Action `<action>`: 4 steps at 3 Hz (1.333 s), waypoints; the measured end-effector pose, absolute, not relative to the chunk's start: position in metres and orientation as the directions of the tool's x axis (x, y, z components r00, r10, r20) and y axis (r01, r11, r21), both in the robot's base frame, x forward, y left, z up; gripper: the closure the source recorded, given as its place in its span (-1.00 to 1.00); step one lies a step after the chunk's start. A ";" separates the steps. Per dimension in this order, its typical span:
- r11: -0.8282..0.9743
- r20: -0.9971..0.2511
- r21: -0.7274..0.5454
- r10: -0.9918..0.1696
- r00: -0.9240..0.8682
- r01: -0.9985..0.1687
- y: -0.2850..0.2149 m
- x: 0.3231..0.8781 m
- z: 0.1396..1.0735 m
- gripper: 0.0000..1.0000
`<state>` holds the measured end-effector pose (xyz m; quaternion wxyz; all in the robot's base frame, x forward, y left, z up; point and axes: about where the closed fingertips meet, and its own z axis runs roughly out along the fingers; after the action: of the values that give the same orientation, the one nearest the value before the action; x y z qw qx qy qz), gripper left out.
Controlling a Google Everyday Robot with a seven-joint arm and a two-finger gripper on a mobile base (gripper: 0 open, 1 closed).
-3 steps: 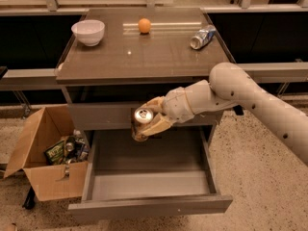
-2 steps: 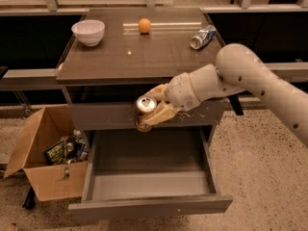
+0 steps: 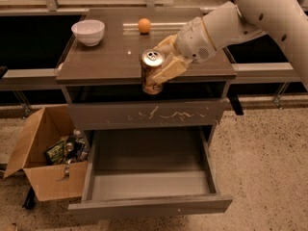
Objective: Pick orange can from middle drawer and place on counter
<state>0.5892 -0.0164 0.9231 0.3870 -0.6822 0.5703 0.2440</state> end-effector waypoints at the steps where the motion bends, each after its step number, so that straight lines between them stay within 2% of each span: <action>1: -0.050 -0.774 -0.249 -0.589 0.230 -0.967 -0.016 0.589 0.923 1.00; 2: -0.026 -0.778 -0.242 -0.593 0.210 -0.970 -0.012 0.600 0.926 1.00; 4: 0.230 -0.820 -0.182 -0.572 0.019 -0.956 -0.006 0.678 0.954 1.00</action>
Offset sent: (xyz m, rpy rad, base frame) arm 0.0282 0.0052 0.0104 0.0056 0.0162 -0.0704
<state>0.6783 -0.0062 0.9543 0.4199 -0.5770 0.6623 0.2284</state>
